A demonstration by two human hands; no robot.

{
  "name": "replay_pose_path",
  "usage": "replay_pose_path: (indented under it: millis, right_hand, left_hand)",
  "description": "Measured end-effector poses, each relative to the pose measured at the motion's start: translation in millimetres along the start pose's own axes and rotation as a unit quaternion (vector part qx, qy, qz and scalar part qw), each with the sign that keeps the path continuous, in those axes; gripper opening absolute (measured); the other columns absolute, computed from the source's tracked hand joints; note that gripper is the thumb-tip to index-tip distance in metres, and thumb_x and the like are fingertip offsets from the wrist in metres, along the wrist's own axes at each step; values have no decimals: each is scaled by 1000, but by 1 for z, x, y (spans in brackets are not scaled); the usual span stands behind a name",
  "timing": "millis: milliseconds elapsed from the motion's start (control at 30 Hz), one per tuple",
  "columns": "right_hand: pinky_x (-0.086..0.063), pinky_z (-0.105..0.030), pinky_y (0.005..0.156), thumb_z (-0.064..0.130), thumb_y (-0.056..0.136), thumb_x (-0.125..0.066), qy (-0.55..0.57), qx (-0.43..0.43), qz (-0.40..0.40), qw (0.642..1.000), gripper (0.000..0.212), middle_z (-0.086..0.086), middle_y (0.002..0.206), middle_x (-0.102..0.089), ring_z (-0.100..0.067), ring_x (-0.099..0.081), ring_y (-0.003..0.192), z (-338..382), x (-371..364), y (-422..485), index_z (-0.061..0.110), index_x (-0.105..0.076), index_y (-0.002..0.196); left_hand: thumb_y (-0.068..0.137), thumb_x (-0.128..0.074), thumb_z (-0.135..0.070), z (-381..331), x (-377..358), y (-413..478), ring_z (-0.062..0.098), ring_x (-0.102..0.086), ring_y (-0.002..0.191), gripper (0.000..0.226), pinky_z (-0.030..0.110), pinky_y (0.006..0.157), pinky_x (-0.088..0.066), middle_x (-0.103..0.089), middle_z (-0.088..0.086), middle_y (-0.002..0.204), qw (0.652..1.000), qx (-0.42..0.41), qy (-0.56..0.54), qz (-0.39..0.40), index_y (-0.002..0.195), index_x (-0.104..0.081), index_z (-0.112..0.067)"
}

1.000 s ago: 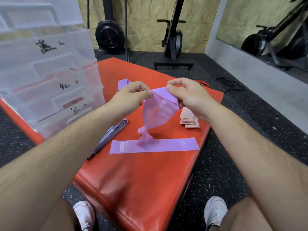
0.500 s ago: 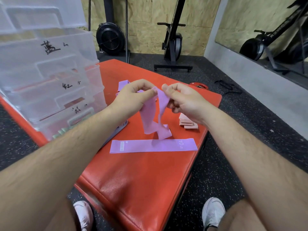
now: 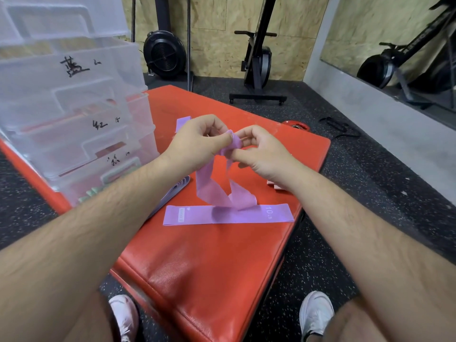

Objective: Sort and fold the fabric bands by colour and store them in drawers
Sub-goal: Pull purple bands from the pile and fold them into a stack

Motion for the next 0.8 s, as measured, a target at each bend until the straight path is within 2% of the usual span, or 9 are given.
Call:
replay_pose_path:
  millis: [67, 167, 233, 333, 500, 600, 667, 733, 800]
  right_hand:
    - [-56, -41, 77, 9, 77, -73, -36, 5, -13, 999, 35, -6, 103, -70, -28, -69, 91, -2, -1, 3, 18, -59, 108]
    - [-50, -29, 64, 3, 83, -62, -89, -12, 7, 996, 36, -1, 101, -69, -18, -63, 75, -4, 2, 1, 18, -57, 115]
    - [-45, -24, 59, 5, 87, -62, -111, -21, 31, 993, 29, 3, 87, -69, -12, -57, 64, -6, 6, 0, 16, -61, 114]
    - [-50, -34, 74, 13, 91, -69, -78, -25, 32, 996, 16, 0, 79, -69, -15, -60, 73, -6, 18, 2, 14, -66, 107]
    - [-47, -37, 78, 10, 95, -66, 46, -11, 31, 998, 14, -3, 76, -69, -20, -61, 77, 3, 30, 1, 14, -65, 108]
    - [-47, -37, 77, 8, 96, -63, 95, -2, 44, 995, 16, -7, 80, -72, -21, -62, 75, 9, 27, 0, 16, -64, 110]
    - [-49, -38, 81, 4, 96, -61, 118, -1, 62, 991, 20, -15, 93, -72, -24, -63, 84, 13, 23, -1, 15, -63, 113]
    - [-48, -34, 81, -5, 93, -57, 143, 1, 77, 987, 30, -15, 98, -69, -24, -62, 90, 16, 20, -1, 15, -62, 114]
    - [-49, -30, 80, -14, 88, -53, 174, 7, 89, 981, 39, -12, 97, -70, -24, -63, 90, 20, 17, -1, 14, -61, 113]
  left_hand:
    - [84, -67, -21, 0, 2, 0, 34, -66, 89, 14, 39, 80, -53, -70, 17, 77, 1000, 7, -2, -12, 71, -63, -20]
    - [83, -63, -16, -1, 9, 1, 36, -68, 98, 20, 34, 70, -50, -71, 19, 79, 999, 42, -21, -27, 62, -62, -17]
    - [76, -60, -17, 0, 17, 2, 39, -68, 91, 20, 33, 64, -46, -69, 23, 79, 996, 73, -23, -35, 56, -59, -17]
    - [77, -59, -16, 2, 28, 1, 23, -53, 62, 22, 29, 59, -36, -60, -1, 60, 991, 125, -29, -48, 55, -58, -18]
    - [85, -55, -18, 5, 30, -4, 6, -49, 61, 38, 25, 56, -35, -56, -19, 64, 981, 192, -16, -1, 52, -71, -27]
    - [90, -57, -18, 3, 26, -4, -7, -52, 65, 16, 20, 62, -38, -60, -12, 80, 994, 87, 66, -15, 81, -69, -22]
    - [91, -61, -20, -4, 21, -7, -1, -58, 81, 4, 20, 73, -43, -65, -3, 94, 995, -23, 86, -34, 93, -65, -19]
    - [91, -66, -25, -13, 13, -13, 9, -60, 91, 8, 23, 80, -47, -64, 1, 102, 993, -94, 63, -22, 98, -63, -21]
    - [84, -75, -34, -18, 6, -18, 8, -59, 95, 27, 20, 78, -48, -59, -2, 110, 990, -127, 62, 11, 105, -61, -25]
Point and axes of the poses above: each hand's wrist, its own y-axis towards the middle knuckle, its own x-axis out of the back of the hand, z = x × y, the point moved 3 cm from there along y, towards the middle knuckle
